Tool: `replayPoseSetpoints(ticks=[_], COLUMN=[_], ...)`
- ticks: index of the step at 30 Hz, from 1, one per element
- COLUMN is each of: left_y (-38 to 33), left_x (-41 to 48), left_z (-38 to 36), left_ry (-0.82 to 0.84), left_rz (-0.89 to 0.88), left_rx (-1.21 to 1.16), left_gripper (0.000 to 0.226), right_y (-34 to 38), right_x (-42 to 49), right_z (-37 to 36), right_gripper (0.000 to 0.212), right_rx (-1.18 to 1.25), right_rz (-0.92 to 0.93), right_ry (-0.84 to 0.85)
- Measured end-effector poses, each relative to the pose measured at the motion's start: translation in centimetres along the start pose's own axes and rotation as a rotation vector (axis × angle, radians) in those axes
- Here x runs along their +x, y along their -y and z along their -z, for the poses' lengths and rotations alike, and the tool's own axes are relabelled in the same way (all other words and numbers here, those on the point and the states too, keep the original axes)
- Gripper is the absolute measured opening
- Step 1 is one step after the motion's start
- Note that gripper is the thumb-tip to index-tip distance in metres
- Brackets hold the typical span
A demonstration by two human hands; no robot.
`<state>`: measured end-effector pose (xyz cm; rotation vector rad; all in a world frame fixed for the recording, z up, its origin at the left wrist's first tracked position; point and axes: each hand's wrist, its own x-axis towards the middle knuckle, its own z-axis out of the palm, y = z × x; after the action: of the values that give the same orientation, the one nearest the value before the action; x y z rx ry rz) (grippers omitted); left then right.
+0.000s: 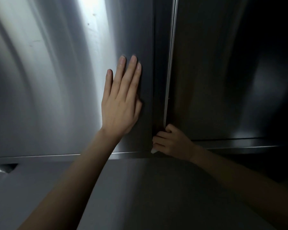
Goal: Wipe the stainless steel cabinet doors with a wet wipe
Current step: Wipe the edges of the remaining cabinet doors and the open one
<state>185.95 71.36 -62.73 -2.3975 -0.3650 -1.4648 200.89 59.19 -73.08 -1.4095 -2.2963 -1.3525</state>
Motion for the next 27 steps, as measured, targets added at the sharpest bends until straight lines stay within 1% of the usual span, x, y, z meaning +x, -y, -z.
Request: replayPoseSetpoints(ticks=[2, 4, 8, 11, 14, 16, 18, 19, 21, 23, 25, 27], left_y=[0.1, 0.2, 0.2, 0.0, -0.3, -0.3, -0.1, -0.1, 0.0, 0.0, -0.1, -0.3], left_x=[-0.3, -0.8, -1.6, -1.8, -1.9, -1.9, -1.9, -1.9, -1.9, -1.9, -1.9, -1.8], left_z=[-0.1, -0.1, 0.1, 0.1, 0.2, 0.3, 0.3, 0.3, 0.3, 0.3, 0.4, 0.4], left_ry=[0.006, 0.027, 0.058, 0.072, 0.094, 0.108, 0.114, 0.113, 0.108, 0.108, 0.107, 0.109], left_rz=[-0.005, -0.009, -0.027, -0.021, -0.002, -0.004, -0.009, -0.010, -0.014, -0.013, -0.008, -0.003], left_rx=[0.002, 0.001, 0.014, 0.011, 0.011, 0.012, 0.001, -0.005, -0.010, -0.011, -0.009, -0.010], left_gripper=[0.070, 0.072, 0.072, 0.072, 0.074, 0.073, 0.072, 0.072, 0.070, 0.068, 0.066, 0.065], right_y=[-1.6, -2.8, -1.9, -0.3, 0.2, -0.7, -3.0, -4.5, -7.3, -8.8, -8.4, -6.6], right_x=[1.0, 1.6, 1.6, 0.7, 0.4, 1.2, 2.8, 4.0, 6.9, 9.5, 10.7, 9.8], right_z=[1.1, 2.0, 2.0, 1.1, 0.9, 1.9, 3.9, 5.0, 7.1, 8.3, 8.4, 7.5], right_gripper=[0.026, 0.022, 0.015, 0.016, 0.023, 0.025, 0.022, 0.019, 0.013, 0.008, 0.006, 0.008], right_rx=[-0.009, -0.025, -0.027, 0.013, 0.040, 0.021, -0.002, -0.012, -0.015, 0.039, 0.115, 0.157], right_rz=[-0.049, -0.111, -0.242, -0.238, -0.153, -0.119, -0.152, -0.211, -0.387, -0.532, -0.625, -0.683], right_ry=[-0.068, -0.137, -0.209, -0.148, -0.065, -0.058, -0.148, -0.233, -0.429, -0.560, -0.601, -0.583])
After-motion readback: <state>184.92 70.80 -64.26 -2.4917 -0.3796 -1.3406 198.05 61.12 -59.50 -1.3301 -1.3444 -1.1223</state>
